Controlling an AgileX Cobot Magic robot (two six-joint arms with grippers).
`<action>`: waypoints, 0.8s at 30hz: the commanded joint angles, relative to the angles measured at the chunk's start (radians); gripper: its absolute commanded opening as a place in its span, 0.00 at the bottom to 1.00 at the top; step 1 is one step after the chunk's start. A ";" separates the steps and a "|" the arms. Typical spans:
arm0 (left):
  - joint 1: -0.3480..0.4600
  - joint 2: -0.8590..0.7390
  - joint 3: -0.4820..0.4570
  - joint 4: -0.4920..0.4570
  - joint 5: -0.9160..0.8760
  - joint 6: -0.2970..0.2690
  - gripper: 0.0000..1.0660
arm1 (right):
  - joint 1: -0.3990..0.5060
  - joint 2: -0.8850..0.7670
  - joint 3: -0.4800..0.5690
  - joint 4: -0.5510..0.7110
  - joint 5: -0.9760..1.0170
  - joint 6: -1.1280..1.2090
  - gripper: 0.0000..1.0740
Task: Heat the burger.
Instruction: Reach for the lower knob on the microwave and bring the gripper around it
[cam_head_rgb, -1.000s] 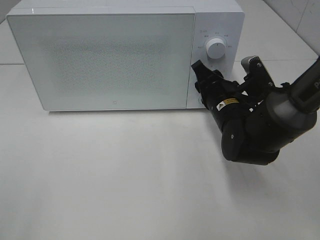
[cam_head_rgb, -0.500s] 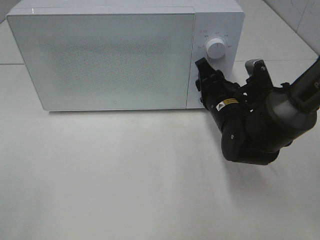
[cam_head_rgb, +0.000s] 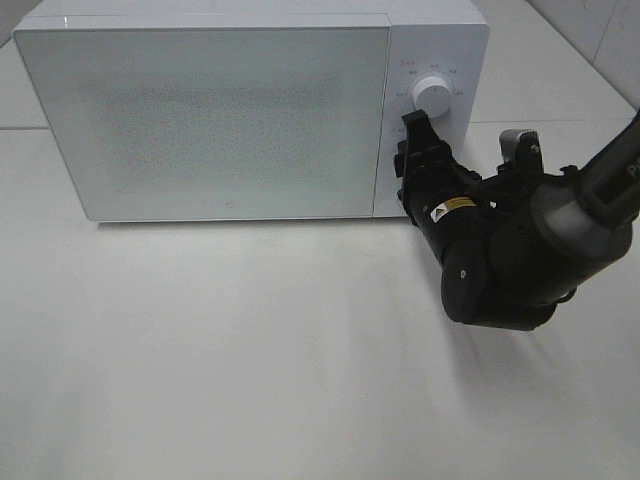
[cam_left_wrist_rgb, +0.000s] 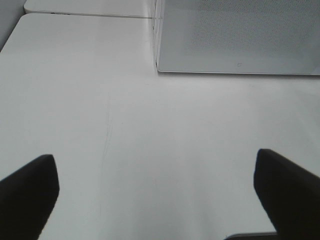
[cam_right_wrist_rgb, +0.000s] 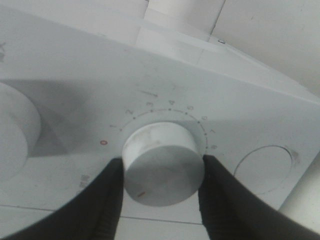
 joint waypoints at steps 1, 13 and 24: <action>0.004 -0.023 0.003 -0.006 -0.012 0.001 0.92 | -0.004 -0.007 -0.020 -0.006 -0.210 0.047 0.23; 0.004 -0.023 0.003 -0.006 -0.012 0.001 0.92 | -0.004 -0.007 -0.020 0.090 -0.210 0.184 0.24; 0.004 -0.023 0.003 -0.006 -0.012 0.001 0.92 | -0.004 -0.007 -0.020 0.140 -0.210 0.262 0.26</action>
